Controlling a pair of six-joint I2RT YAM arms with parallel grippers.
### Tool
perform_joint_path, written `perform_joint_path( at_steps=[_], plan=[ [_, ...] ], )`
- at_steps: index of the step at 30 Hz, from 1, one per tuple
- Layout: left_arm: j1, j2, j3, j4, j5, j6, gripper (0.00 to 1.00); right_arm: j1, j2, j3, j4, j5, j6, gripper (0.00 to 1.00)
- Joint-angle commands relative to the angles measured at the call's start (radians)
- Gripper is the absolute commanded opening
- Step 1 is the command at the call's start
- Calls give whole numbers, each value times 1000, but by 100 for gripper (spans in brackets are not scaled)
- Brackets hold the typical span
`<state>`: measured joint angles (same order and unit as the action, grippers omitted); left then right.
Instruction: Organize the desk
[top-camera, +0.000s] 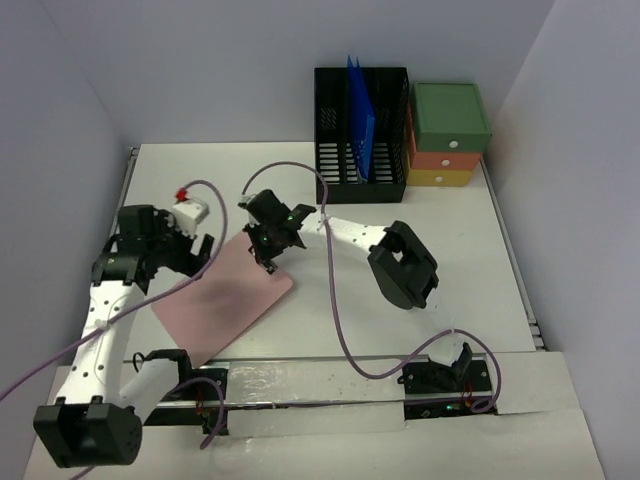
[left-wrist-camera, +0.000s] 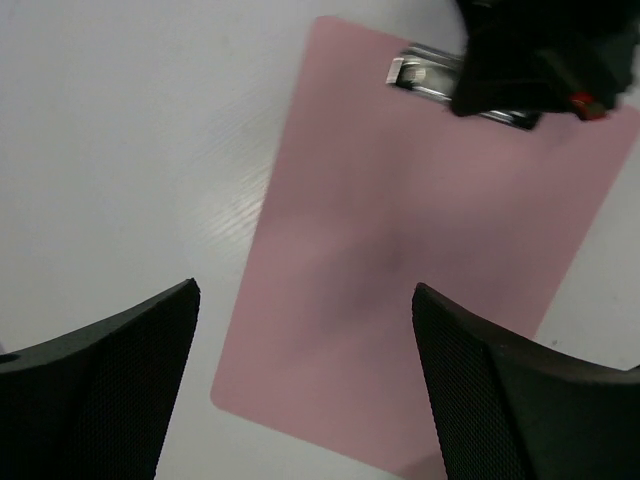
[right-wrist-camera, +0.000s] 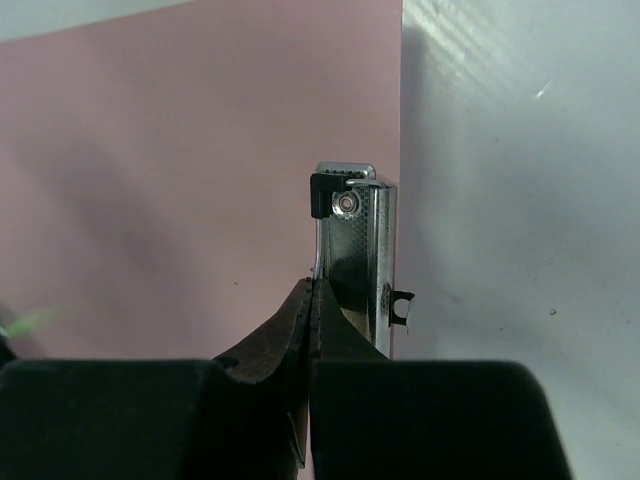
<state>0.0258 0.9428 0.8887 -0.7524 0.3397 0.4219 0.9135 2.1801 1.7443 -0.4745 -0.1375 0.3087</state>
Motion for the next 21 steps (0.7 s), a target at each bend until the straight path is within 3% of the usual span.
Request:
perform_joint_path(
  at_steps=[1,6,13,21],
  plan=[
    [-290,-3,13,5,-128,41,94,-69,-77,-16,83,-109,82,0],
    [-552,6,-58,69,-232,75,98,-168,-100,-79,179,-209,175,0],
    [-797,162,-194,250,-568,41,99,-211,-60,-79,205,-221,206,0],
    [-915,247,-269,474,-749,3,99,-232,-66,-109,245,-273,255,0]
  ],
)
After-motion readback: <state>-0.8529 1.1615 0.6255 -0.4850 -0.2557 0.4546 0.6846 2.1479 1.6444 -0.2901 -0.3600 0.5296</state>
